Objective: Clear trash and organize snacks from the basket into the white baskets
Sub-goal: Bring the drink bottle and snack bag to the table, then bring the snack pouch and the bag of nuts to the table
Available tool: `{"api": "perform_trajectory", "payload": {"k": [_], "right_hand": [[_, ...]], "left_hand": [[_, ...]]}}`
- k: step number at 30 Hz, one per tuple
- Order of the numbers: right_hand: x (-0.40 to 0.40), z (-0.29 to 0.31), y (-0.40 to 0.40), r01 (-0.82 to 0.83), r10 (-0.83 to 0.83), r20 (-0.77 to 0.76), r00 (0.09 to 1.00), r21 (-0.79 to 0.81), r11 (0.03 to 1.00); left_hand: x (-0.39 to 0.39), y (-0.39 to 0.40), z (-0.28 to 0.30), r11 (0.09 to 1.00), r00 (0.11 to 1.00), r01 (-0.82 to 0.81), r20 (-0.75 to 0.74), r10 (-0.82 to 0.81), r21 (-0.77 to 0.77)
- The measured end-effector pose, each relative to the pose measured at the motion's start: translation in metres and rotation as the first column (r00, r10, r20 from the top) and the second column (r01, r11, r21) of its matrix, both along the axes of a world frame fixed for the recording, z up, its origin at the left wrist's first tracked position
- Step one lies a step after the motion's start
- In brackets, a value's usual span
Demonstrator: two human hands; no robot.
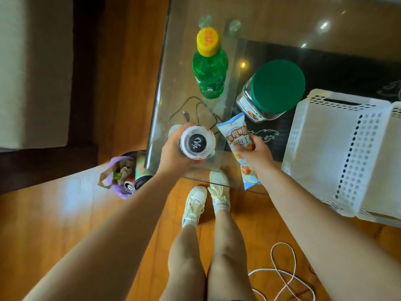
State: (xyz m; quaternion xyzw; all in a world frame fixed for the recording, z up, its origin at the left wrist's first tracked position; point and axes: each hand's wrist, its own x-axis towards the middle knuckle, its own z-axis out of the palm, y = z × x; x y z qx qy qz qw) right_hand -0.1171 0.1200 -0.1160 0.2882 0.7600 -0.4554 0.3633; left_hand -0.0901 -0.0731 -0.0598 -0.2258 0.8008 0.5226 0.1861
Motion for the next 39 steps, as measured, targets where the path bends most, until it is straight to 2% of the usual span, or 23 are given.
{"api": "perform_trajectory", "payload": {"k": [5,8,14,18,21,24,27,29,31,35,39], "right_hand": [[-0.003,0.000,-0.002,-0.023,0.023,0.025,0.999,0.003,1.000],[-0.003,0.000,-0.002,-0.072,0.074,-0.020,0.997,0.073,0.995],[0.002,0.007,0.003,-0.059,0.060,-0.029,0.998,0.051,0.997],[0.018,0.034,0.016,0.023,-0.024,0.009,1.000,0.040,0.999],[0.042,0.066,0.032,-0.030,0.026,0.058,0.998,0.072,0.997],[0.062,0.097,0.042,-0.068,0.059,0.132,0.990,0.065,0.996],[0.074,0.129,0.040,-0.083,0.072,0.196,0.978,0.048,0.995],[0.079,0.148,0.032,-0.142,0.129,0.224,0.966,0.044,0.989],[0.079,0.166,0.016,-0.258,0.240,0.237,0.941,0.046,0.965],[0.076,0.190,-0.034,-0.534,0.506,0.254,0.824,0.050,0.844],[0.086,0.204,-0.096,-0.767,0.735,0.245,0.632,0.066,0.638]], "left_hand": [[0.006,-0.001,-0.001,0.995,0.999,-0.046,0.028,0.044,0.087],[0.007,-0.002,-0.004,0.988,0.996,-0.070,0.061,0.062,0.137],[0.012,-0.006,-0.008,0.972,0.977,-0.107,0.205,0.064,0.208],[0.035,-0.016,0.004,0.952,0.888,-0.257,0.429,0.166,0.164],[0.060,-0.023,0.034,0.923,0.792,-0.375,0.547,0.271,0.085],[0.091,-0.034,0.070,0.889,0.723,-0.452,0.611,0.322,0.067],[0.125,-0.042,0.109,0.848,0.708,-0.524,0.596,0.379,0.082],[0.151,-0.047,0.133,0.785,0.683,-0.612,0.566,0.461,0.098],[0.181,-0.050,0.152,0.699,0.617,-0.710,0.551,0.562,0.081],[0.252,-0.055,0.178,0.421,0.392,-0.904,0.526,0.755,0.070],[0.335,-0.051,0.190,0.123,0.127,-0.991,0.506,0.853,0.041]]}}
